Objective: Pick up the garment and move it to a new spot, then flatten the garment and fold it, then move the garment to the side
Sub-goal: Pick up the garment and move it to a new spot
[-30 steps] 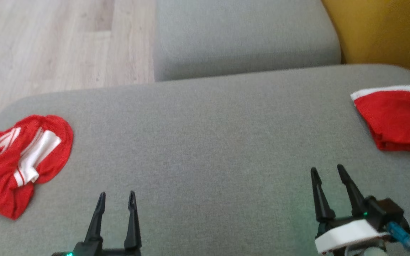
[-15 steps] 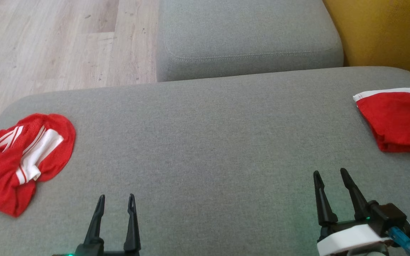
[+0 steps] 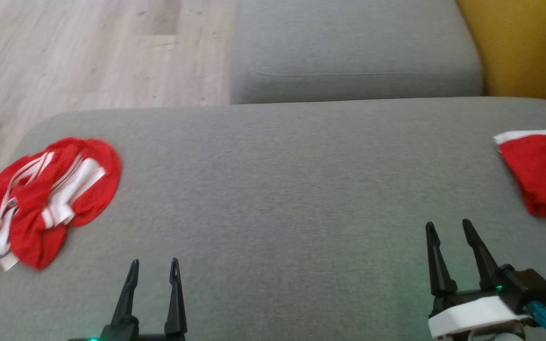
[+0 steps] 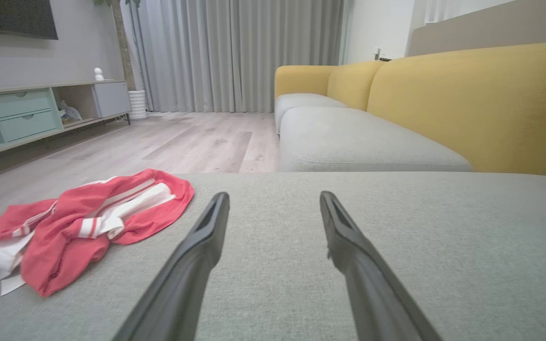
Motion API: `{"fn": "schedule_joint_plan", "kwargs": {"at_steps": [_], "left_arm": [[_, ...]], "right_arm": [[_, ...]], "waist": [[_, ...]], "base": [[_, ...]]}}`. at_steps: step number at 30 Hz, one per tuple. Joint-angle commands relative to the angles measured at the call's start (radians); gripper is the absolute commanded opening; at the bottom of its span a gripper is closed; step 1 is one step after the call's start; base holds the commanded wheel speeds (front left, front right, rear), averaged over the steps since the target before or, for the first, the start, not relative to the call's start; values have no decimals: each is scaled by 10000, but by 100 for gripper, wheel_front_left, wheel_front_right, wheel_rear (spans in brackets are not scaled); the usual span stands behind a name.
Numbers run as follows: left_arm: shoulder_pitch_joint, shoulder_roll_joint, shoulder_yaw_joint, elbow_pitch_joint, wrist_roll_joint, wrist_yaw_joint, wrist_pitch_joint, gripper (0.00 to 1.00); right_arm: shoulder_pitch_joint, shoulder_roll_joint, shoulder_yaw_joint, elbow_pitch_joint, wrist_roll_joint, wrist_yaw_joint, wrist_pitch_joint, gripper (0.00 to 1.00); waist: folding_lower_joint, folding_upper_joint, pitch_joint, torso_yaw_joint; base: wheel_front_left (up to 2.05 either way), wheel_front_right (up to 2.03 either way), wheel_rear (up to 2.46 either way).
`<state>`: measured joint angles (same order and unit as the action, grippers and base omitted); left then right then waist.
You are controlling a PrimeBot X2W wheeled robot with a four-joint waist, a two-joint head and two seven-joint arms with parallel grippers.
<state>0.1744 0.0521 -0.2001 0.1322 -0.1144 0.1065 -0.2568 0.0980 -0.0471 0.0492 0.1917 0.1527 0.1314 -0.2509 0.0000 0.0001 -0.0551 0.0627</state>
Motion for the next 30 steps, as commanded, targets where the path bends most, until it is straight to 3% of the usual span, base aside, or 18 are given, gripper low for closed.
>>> {"fn": "schedule_joint_plan", "kwargs": {"at_steps": [1,12,19,26,30], "left_arm": [[-478,-18,351,-332,47,81,-49,100],[-497,-18,770,-580,33,301,-49,100],[-441,-18,1128,-665,-130,514,-49,100],[-768,-18,1577,-896,-389,673,-49,100],[-1851,-18,1823,-1130,-288,574,-49,100]], "right_arm": [[-188,-32,176,-348,7,-7,-108,100],[-257,-32,279,-203,-82,-7,-108,100],[-363,-32,303,-191,-142,-7,-108,100],[-478,-50,171,-238,-469,-7,-109,100],[-817,-476,93,-417,-675,-7,-109,100]], "waist": [[0,-1,101,390],[0,-1,421,2540],[0,-1,637,3492],[0,-1,1358,4034],[0,-1,2374,4067]], "base": [[0,0,0],[0,0,0],[0,0,0],[0,0,0],[0,0,0]]}}
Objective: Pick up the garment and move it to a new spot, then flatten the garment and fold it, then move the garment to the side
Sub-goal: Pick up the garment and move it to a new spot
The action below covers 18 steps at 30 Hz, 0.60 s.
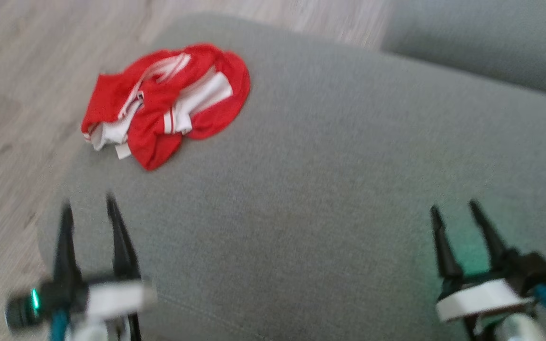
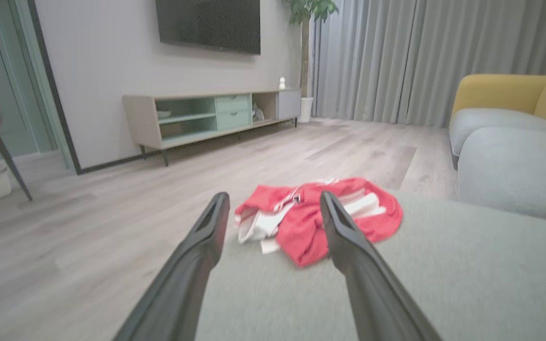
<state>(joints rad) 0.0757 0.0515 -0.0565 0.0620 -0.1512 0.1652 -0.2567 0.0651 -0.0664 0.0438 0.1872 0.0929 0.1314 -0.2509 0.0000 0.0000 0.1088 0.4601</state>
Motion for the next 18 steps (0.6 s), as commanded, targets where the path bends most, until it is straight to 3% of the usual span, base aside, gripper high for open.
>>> {"fn": "schedule_joint_plan", "kwargs": {"at_steps": [1,7,12,18], "left_arm": [[-1283,-13,444,-480,128,-93,-51,100],[-4432,180,694,440,483,-890,-51,100],[-7459,698,989,3653,188,-1352,35,100],[-10145,1476,1440,7541,-283,-1478,1572,100]], "right_arm": [[-596,-461,139,-439,-115,-7,-109,100],[-1266,-1776,90,-760,-256,-7,-109,100],[-1589,-2623,-41,-1074,-254,-7,-109,100],[-1771,-3036,-188,-1402,-227,-7,-109,100]], "waist": [[0,0,1067,81],[0,0,2851,-246],[0,0,3931,-800],[0,0,4760,-1611]], "base": [[0,0,0],[0,0,0],[0,0,0],[0,0,0]]}}
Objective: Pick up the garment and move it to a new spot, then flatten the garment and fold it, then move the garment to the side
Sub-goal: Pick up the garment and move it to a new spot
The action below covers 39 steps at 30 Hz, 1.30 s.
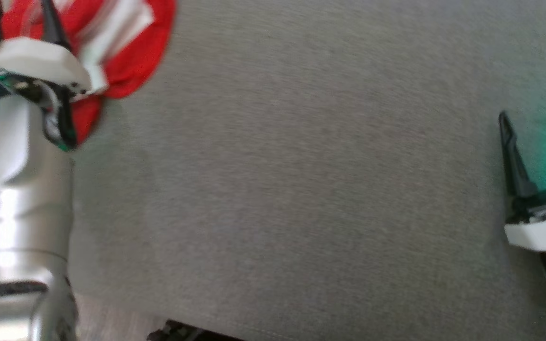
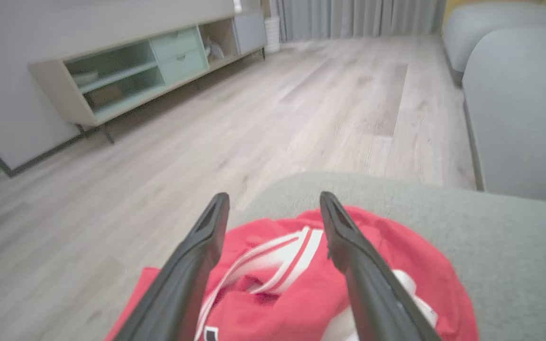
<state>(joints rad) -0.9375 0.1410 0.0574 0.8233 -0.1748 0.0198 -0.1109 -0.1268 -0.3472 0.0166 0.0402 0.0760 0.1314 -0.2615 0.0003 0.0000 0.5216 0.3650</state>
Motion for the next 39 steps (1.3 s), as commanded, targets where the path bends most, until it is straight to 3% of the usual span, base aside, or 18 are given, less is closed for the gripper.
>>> {"fn": "schedule_joint_plan", "kwargs": {"at_steps": [1,7,8,9,10,17,22,32,39], "left_arm": [[-255,733,344,485,-111,-82,438,100],[-985,1211,708,2892,-632,-218,1676,100],[-1023,1254,720,3114,-683,-316,1715,47],[-1023,1254,720,3114,-683,-316,1715,47],[-1069,1262,755,3214,-751,-394,1573,0],[-1223,2033,16,2919,13,-660,-720,0],[-1433,2288,-564,1967,487,-904,-1278,0],[-777,2212,-1800,-1045,377,-1461,-725,0],[830,1579,-2667,-3766,-1058,-1501,434,0]], "right_arm": [[126,-244,94,31,-57,-7,-3,100],[61,-226,-50,-127,-129,-7,-3,100],[54,-212,-65,-135,-140,-7,-3,100],[54,-212,-65,-135,-140,-7,-3,100],[48,-187,-73,-129,-155,-7,-3,100],[33,484,415,337,-94,-7,-3,100],[216,1114,890,806,82,-7,-3,100],[1207,2296,1625,1302,266,-7,-3,100],[1563,2446,1772,1125,256,-7,-3,100]], "waist": [[-3,0,758,-817],[-3,0,1262,-1283],[-3,0,1283,-1314],[-3,0,1283,-1314],[-3,0,1275,-1328],[-3,0,-252,-1639],[-3,0,-1927,-2127],[-3,0,-4943,-4227],[-3,0,-5265,-5953]], "base": [[0,0,0],[0,0,0],[0,0,0],[0,0,0],[0,0,0],[0,0,0],[0,0,0],[0,0,0],[0,0,0]]}}
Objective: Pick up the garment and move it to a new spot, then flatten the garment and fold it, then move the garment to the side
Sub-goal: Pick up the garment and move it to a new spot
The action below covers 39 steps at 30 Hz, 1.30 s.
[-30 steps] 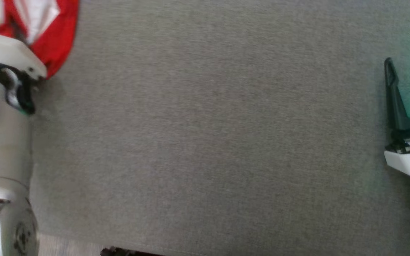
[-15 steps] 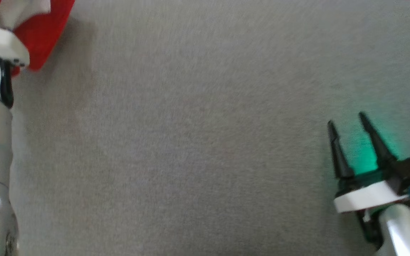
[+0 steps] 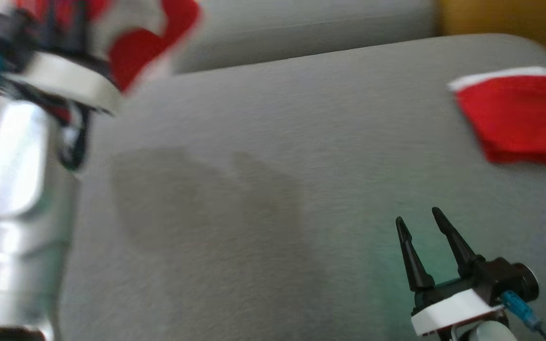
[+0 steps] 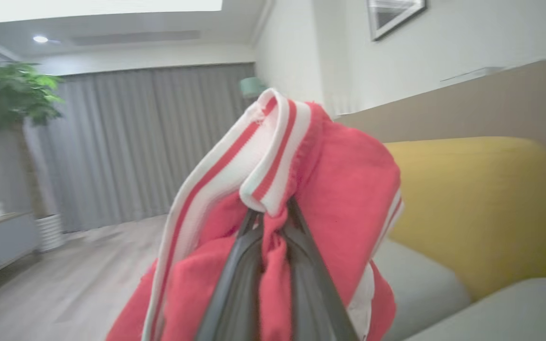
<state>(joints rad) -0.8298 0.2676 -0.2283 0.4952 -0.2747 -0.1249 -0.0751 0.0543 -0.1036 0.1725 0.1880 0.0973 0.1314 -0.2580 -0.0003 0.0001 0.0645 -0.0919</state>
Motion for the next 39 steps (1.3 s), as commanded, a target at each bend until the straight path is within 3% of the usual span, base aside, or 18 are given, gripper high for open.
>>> {"fn": "schedule_joint_plan", "kwargs": {"at_steps": [1,7,14,15,16,21,28,39], "left_arm": [[28,193,34,-756,-186,-54,154,0],[1598,-405,-1071,-1059,-386,-55,-282,0],[2816,-1254,-2315,651,-179,-55,-1380,0],[2925,-1395,-2426,974,-133,-39,-1509,25],[3008,-1519,-2529,1268,-83,-12,-1609,100],[3387,-1957,-2740,1591,71,305,-1852,100],[5368,-2113,-1862,-1238,371,1171,-1864,100],[8650,-2165,222,-4315,713,1743,-1866,100]], "right_arm": [[-224,22,222,-378,45,-7,-38,100],[-367,104,393,-489,121,-7,-38,100],[-820,273,523,-543,220,-7,-38,100],[-873,298,508,-545,231,-7,-38,100],[-914,323,483,-541,239,-7,-38,100],[-933,422,354,-444,257,-7,-38,100],[-733,473,94,-234,188,-7,-38,100],[16,499,-594,-112,50,-7,-38,100]], "waist": [[3,-1,-650,-1576],[3,-1,155,-2586],[3,-1,1219,-3050],[3,-1,1347,-3056],[3,-1,1442,-3042],[3,-1,1415,-2619],[3,-1,414,-1379],[3,-1,-940,348]], "base": [[0,0,0],[0,0,0],[0,0,0],[0,0,0],[0,0,0],[0,0,0],[0,0,0],[0,0,0]]}}
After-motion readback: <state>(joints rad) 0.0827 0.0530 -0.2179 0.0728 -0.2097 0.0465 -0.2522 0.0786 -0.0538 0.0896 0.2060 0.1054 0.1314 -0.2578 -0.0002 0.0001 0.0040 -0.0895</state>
